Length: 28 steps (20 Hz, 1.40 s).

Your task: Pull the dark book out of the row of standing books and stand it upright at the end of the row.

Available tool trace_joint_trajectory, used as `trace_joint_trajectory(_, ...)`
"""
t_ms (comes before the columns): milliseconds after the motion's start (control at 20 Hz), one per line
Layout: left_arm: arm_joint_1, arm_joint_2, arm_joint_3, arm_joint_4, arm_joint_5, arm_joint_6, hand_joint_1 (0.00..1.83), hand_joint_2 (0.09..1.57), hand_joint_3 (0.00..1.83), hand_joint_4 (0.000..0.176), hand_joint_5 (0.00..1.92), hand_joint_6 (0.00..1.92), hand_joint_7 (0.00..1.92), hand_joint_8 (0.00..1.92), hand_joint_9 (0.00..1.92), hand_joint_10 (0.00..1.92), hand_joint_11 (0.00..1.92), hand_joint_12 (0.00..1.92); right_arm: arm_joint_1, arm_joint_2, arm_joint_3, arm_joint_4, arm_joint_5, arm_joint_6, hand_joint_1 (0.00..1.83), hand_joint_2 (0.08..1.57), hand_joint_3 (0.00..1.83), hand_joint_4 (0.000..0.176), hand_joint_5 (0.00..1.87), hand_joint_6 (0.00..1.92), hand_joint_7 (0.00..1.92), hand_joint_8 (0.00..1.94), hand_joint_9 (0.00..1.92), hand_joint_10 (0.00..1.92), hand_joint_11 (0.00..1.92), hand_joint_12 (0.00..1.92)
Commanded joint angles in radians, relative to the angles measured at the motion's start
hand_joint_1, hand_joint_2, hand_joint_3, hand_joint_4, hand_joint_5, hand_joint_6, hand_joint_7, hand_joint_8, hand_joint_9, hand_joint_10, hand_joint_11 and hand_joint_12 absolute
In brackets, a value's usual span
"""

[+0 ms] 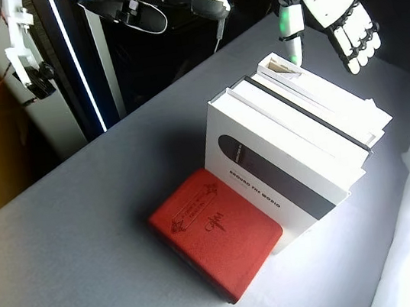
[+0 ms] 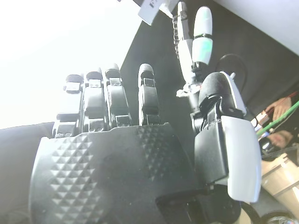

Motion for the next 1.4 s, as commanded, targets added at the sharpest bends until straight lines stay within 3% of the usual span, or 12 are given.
trace_joint_trajectory(0, -0.012, 0.012, 0.002, 0.079, 0.011, 0.006, 0.00, 1.22, 0.00, 0.000, 0.09, 0.00, 0.07, 0.00, 0.03, 0.00, 0.00, 0.01, 0.013, 0.008, 0.000, -0.059, 0.093, -0.005, 0.00, 1.19, 0.00, 0.000, 0.08, 0.00, 0.05, 0.01, 0.02, 0.01, 0.00, 0.00)
trace_joint_trajectory(200, -0.008, 0.012, -0.004, 0.067, 0.013, 0.005, 0.00, 1.22, 0.00, 0.000, 0.15, 0.00, 0.15, 0.00, 0.12, 0.01, 0.06, 0.05, 0.013, -0.001, 0.002, -0.021, 0.170, 0.008, 0.00, 1.19, 0.00, 0.000, 0.07, 0.00, 0.05, 0.01, 0.02, 0.01, 0.01, 0.00)
trace_joint_trajectory(450, -0.006, 0.000, -0.010, 0.052, 0.020, 0.002, 0.00, 1.22, 0.00, 0.000, 0.12, 0.01, 0.11, 0.01, 0.06, 0.01, 0.02, 0.04, 0.006, -0.028, -0.005, -0.014, 0.240, 0.029, 0.00, 1.18, 0.00, 0.000, 0.07, 0.00, 0.05, 0.00, 0.02, 0.00, 0.00, 0.00)
trace_joint_trajectory(750, -0.001, -0.020, -0.011, 0.039, 0.029, -0.004, 0.00, 1.22, 0.00, 0.000, 0.15, 0.00, 0.15, 0.00, 0.11, 0.00, 0.00, 0.17, 0.002, -0.029, -0.017, 0.010, 0.250, 0.037, 0.00, 1.18, 0.00, 0.000, 0.08, 0.00, 0.05, 0.01, 0.03, 0.01, 0.00, 0.00)
trace_joint_trajectory(850, 0.004, -0.020, -0.013, 0.039, 0.029, -0.004, 0.00, 1.22, 0.00, 0.000, 0.11, 0.00, 0.11, 0.00, 0.08, 0.00, 0.00, 0.08, 0.005, -0.029, -0.029, 0.041, 0.252, 0.037, 0.00, 1.18, 0.00, 0.000, 0.09, 0.01, 0.06, 0.01, 0.04, 0.01, 0.01, 0.01)
trace_joint_trajectory(950, 0.005, -0.020, -0.014, 0.034, 0.029, -0.004, 0.00, 1.22, 0.00, 0.000, 0.14, 0.00, 0.15, 0.00, 0.13, 0.00, 0.00, 0.21, 0.006, -0.028, -0.032, 0.049, 0.252, 0.033, 0.00, 1.18, 0.00, 0.000, 0.11, 0.01, 0.08, 0.01, 0.05, 0.01, 0.02, 0.01)
trace_joint_trajectory(1350, 0.005, -0.021, -0.012, 0.034, 0.030, -0.008, 0.00, 1.22, 0.00, 0.000, 0.14, 0.00, 0.18, 0.01, 0.15, 0.01, 0.00, 0.24, 0.002, -0.028, -0.032, 0.048, 0.251, 0.029, 0.00, 1.18, 0.00, 0.000, 0.10, 0.01, 0.07, 0.01, 0.04, 0.01, 0.01, 0.00)
